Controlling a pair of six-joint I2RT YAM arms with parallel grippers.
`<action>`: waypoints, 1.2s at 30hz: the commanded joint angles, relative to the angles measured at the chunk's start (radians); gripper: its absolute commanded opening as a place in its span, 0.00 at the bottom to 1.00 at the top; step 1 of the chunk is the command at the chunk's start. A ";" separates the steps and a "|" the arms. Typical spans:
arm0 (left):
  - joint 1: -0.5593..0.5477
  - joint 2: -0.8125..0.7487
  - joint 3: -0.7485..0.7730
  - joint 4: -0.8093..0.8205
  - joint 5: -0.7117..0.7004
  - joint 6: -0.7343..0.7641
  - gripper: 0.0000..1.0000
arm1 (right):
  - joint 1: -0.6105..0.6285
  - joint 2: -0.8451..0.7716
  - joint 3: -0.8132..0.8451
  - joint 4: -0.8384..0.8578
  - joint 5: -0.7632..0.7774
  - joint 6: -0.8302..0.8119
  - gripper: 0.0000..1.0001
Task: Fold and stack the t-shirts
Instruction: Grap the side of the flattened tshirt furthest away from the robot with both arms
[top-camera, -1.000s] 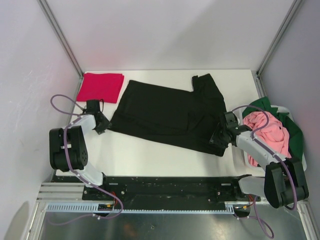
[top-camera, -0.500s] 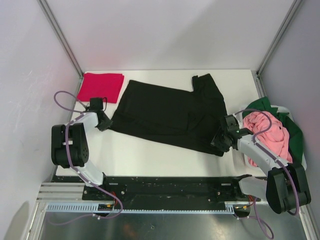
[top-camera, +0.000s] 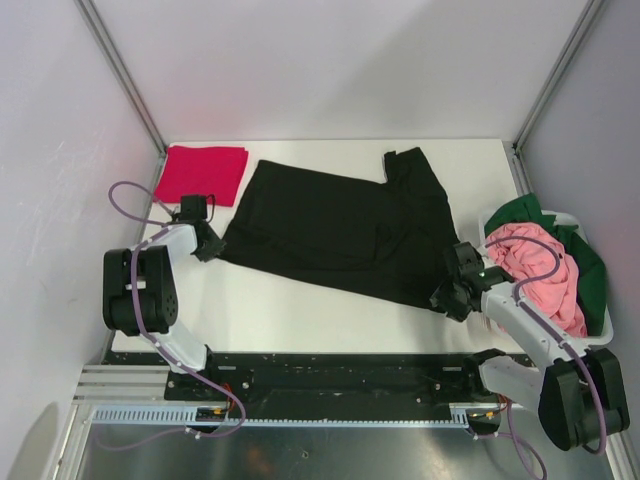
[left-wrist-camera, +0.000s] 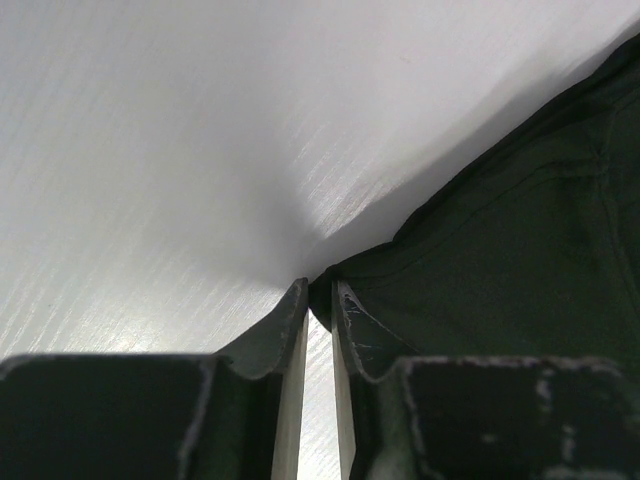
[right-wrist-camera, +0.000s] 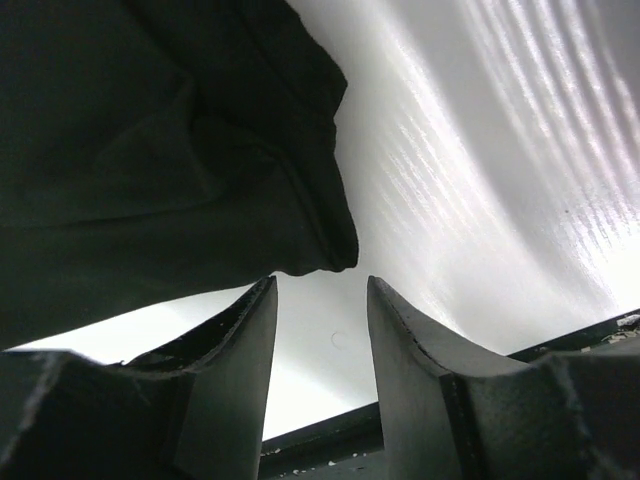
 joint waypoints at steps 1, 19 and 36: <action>-0.006 0.008 0.029 0.002 -0.020 -0.009 0.19 | -0.012 -0.021 -0.006 -0.032 0.080 0.051 0.47; -0.007 -0.057 0.018 -0.037 -0.073 -0.016 0.07 | -0.035 -0.042 -0.025 0.016 0.008 -0.002 0.00; -0.005 -0.374 -0.182 -0.229 -0.295 -0.124 0.00 | -0.027 -0.303 -0.027 -0.311 -0.222 0.061 0.00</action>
